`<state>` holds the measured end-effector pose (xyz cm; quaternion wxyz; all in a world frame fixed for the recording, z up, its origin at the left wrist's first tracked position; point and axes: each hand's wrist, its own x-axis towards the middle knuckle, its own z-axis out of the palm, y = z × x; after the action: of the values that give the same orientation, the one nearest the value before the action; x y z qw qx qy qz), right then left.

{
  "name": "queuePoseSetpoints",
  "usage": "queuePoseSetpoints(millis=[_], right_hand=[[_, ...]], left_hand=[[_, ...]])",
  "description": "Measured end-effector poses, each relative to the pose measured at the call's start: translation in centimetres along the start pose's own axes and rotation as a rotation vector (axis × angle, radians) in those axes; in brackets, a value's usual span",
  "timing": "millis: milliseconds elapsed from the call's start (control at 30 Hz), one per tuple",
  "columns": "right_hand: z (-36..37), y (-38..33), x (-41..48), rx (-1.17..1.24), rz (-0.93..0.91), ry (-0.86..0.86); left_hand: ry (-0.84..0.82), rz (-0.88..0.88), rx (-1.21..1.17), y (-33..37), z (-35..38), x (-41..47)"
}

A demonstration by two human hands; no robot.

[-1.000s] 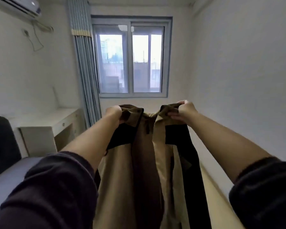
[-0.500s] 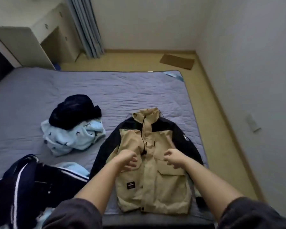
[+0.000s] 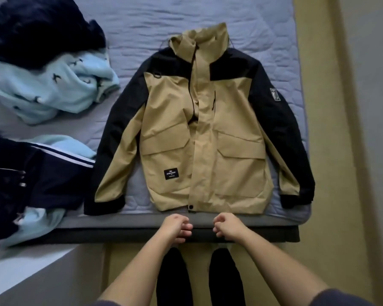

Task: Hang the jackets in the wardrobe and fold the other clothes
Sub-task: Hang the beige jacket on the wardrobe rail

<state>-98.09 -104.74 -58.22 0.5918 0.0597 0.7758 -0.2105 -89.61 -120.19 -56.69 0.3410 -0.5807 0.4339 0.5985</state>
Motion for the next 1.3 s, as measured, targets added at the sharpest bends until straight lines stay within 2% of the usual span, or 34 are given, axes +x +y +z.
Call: queuePoseSetpoints(millis=[133, 233, 300, 367, 433, 500, 567, 667, 800, 900, 967, 1100, 1167, 1300], right_hand=[[3.2, 1.9, 5.2, -0.077, 0.01, 0.011], [5.4, 1.9, 8.4, -0.135, 0.006, 0.106], [6.1, 1.4, 10.0, -0.543, -0.155, 0.293], [6.6, 1.1, 11.5, -0.897, -0.466, 0.387], [6.5, 0.3, 12.7, -1.028, -0.612, 0.329], [6.3, -0.2, 13.6, -1.04, -0.603, 0.262], [6.1, -0.3, 13.9, -0.89, -0.602, 0.253], [5.3, 0.4, 13.1, -0.516, -0.575, 0.302], [2.8, 2.9, 12.8, 0.028, -0.356, 0.436], [1.1, 5.1, 13.4, 0.383, -0.183, 0.414], [0.2, 6.1, 13.6, 0.515, -0.051, 0.288], [-1.0, 7.1, 13.6, 0.539, 0.056, -0.142], [-1.5, 7.0, 13.7, 0.629, 0.069, -0.241], [-1.9, 6.7, 13.8, 0.851, 0.194, -0.377]], left_hand=[[0.011, -0.032, -0.06, -1.6, 0.6, 5.9], [0.034, -0.039, -0.113, -2.8, 1.0, 9.4], [0.052, -0.04, -0.111, -3.5, 1.2, 11.0], [0.064, -0.035, -0.1, -4.0, 1.2, 11.9], [0.073, -0.031, -0.086, -4.4, 1.1, 12.6], [0.092, -0.045, -0.082, -4.5, 0.9, 13.0], [0.116, -0.062, -0.105, -4.3, 0.6, 13.3], [0.13, -0.071, -0.155, -3.5, 0.4, 13.0], [0.106, -0.068, -0.238, -2.3, 1.3, 12.9], [0.032, -0.041, -0.436, -1.2, 3.4, 13.5], [0.02, -0.027, -0.558, -0.5, 5.1, 14.2], [0.147, -0.057, -0.81, 0.1, 7.3, 15.4], [0.177, -0.033, -0.916, 0.2, 7.5, 15.7], [0.163, 0.042, -0.934, 0.2, 7.8, 15.3]])
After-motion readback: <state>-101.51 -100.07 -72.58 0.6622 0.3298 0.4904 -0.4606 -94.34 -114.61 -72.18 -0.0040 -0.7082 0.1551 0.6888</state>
